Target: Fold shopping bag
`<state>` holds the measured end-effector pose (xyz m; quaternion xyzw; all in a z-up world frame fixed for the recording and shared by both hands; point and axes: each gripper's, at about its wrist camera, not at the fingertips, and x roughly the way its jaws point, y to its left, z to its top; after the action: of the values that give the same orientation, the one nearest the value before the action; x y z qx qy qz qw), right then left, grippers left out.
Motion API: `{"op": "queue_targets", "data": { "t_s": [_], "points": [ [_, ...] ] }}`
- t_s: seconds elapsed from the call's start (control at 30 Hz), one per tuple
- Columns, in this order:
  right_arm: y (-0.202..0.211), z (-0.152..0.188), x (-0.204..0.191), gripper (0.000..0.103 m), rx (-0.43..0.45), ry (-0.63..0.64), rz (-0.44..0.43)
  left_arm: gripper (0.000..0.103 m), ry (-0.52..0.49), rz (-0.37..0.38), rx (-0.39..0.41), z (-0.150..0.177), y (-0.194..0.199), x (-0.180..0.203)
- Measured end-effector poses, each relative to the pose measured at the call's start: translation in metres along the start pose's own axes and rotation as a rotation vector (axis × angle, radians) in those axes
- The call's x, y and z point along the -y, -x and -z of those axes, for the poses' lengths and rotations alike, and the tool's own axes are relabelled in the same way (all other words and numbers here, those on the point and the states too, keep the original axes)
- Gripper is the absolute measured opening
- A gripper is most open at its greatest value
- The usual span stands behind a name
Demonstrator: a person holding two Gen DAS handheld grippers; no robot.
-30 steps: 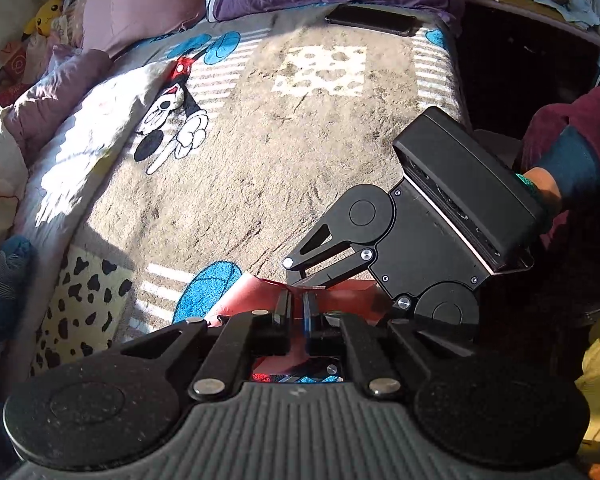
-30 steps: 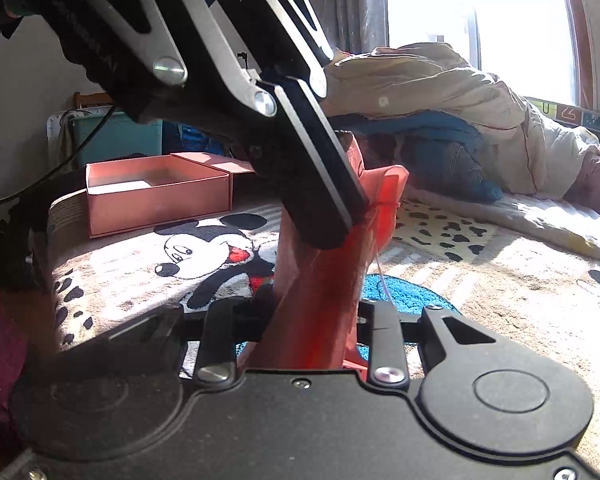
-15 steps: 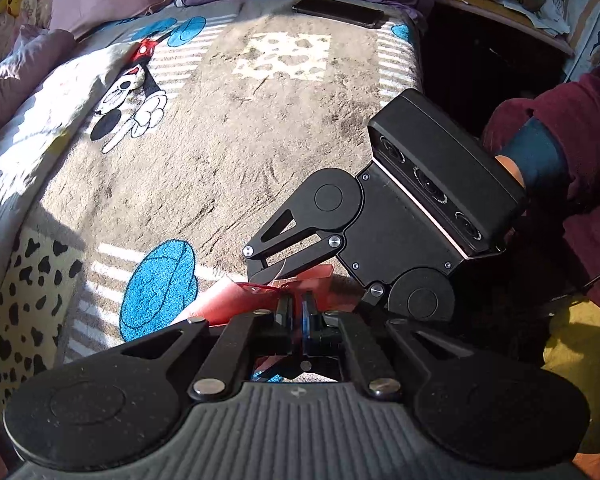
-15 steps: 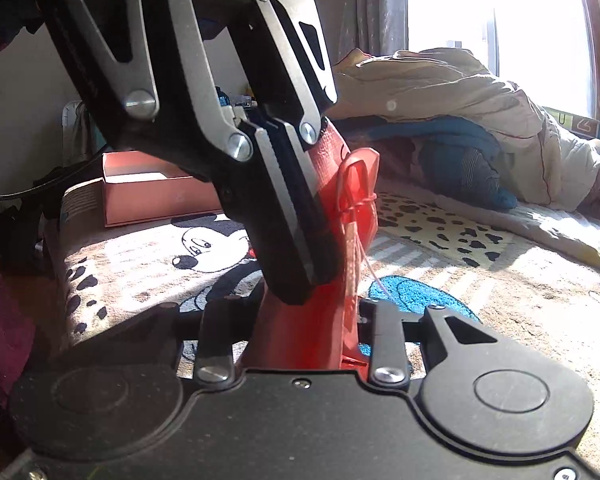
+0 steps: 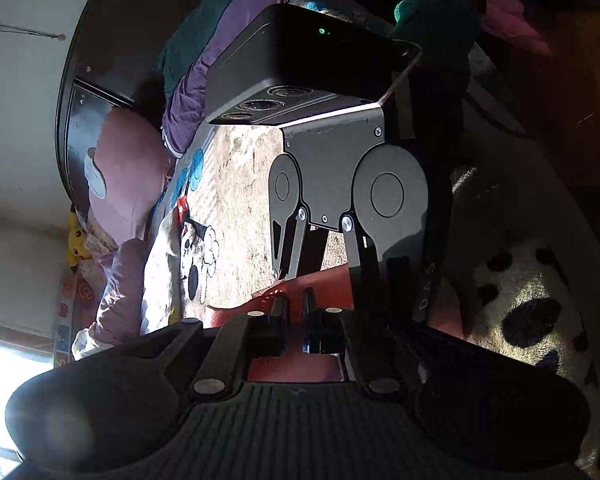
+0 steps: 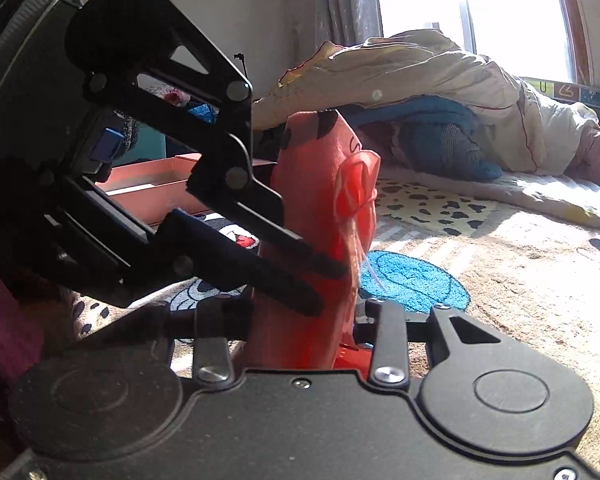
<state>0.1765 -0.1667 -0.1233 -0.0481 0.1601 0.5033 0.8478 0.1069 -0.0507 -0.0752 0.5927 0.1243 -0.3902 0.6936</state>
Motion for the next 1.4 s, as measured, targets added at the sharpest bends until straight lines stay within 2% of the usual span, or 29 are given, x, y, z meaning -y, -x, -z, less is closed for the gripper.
{"op": "queue_targets", "data": {
  "t_s": [0.03, 0.07, 0.13, 0.27, 0.33, 0.47, 0.5, 0.6, 0.63, 0.7, 0.8, 0.87, 0.93, 1.0, 1.03, 1.13, 1.2, 1.23, 1.3, 1.4],
  "points": [
    [0.000, 0.000, -0.001, 0.036, 0.001, 0.006, 0.002, 0.004, 0.034, 0.017, 0.014, 0.002, 0.001, -0.003],
    [0.001, 0.001, -0.002, 0.037, 0.003, 0.011, 0.001, 0.006, 0.178, 0.119, 0.041, 0.006, 0.002, -0.017],
    [0.003, 0.001, -0.005, 0.038, 0.009, 0.024, -0.010, 0.007, 0.386, 0.220, 0.085, 0.017, 0.002, -0.035],
    [0.009, 0.000, -0.013, 0.042, -0.013, 0.065, -0.007, 0.007, 0.321, 0.196, 0.122, 0.014, 0.006, -0.023],
    [0.014, -0.002, -0.016, 0.045, -0.034, 0.078, -0.010, 0.008, 0.240, 0.155, 0.133, 0.012, 0.006, -0.012],
    [0.027, -0.005, -0.019, 0.055, -0.079, 0.149, -0.028, 0.008, 0.174, 0.079, 0.149, 0.015, 0.003, 0.002],
    [0.033, -0.006, -0.019, 0.057, -0.087, 0.171, -0.041, 0.008, 0.181, 0.074, 0.148, 0.017, 0.002, 0.001],
    [0.050, -0.008, -0.011, 0.058, -0.129, 0.209, -0.118, 0.010, 0.082, -0.004, 0.106, 0.022, -0.005, 0.015],
    [0.057, -0.008, -0.003, 0.055, -0.133, 0.184, -0.158, 0.011, 0.074, -0.017, 0.092, 0.024, -0.007, 0.017],
    [0.070, -0.008, 0.023, 0.053, -0.105, 0.038, -0.205, 0.011, 0.083, -0.023, 0.080, 0.030, -0.009, 0.018],
    [0.078, -0.007, 0.054, 0.054, 0.002, -0.173, -0.177, 0.011, 0.083, -0.032, 0.079, 0.032, -0.009, 0.018],
    [0.076, -0.007, 0.063, 0.054, 0.077, -0.277, -0.187, 0.011, 0.042, -0.050, 0.093, 0.030, -0.008, 0.026],
    [0.068, -0.005, 0.071, 0.047, 0.135, -0.414, -0.209, 0.011, -0.014, -0.073, 0.110, 0.030, -0.003, 0.036],
    [0.056, 0.000, 0.081, 0.038, 0.150, -0.535, -0.219, 0.011, -0.041, -0.080, 0.144, 0.031, 0.004, 0.045],
    [0.052, 0.003, 0.084, 0.037, 0.148, -0.573, -0.224, 0.011, -0.047, -0.080, 0.149, 0.031, 0.005, 0.046],
    [0.043, 0.007, 0.082, 0.037, 0.137, -0.614, -0.258, 0.012, -0.067, -0.078, 0.170, 0.030, 0.009, 0.052],
    [0.036, 0.003, 0.070, 0.037, 0.112, -0.571, -0.294, 0.013, -0.072, -0.074, 0.180, 0.030, 0.009, 0.055],
    [0.032, 0.001, 0.065, 0.036, 0.080, -0.543, -0.303, 0.013, -0.042, -0.062, 0.179, 0.031, 0.008, 0.052],
    [0.028, 0.000, 0.059, 0.036, 0.027, -0.485, -0.281, 0.013, 0.010, -0.048, 0.172, 0.032, 0.004, 0.044],
    [0.036, 0.003, 0.068, 0.036, -0.003, -0.440, -0.298, 0.014, 0.026, -0.042, 0.171, 0.035, 0.007, 0.042]
  ]
}}
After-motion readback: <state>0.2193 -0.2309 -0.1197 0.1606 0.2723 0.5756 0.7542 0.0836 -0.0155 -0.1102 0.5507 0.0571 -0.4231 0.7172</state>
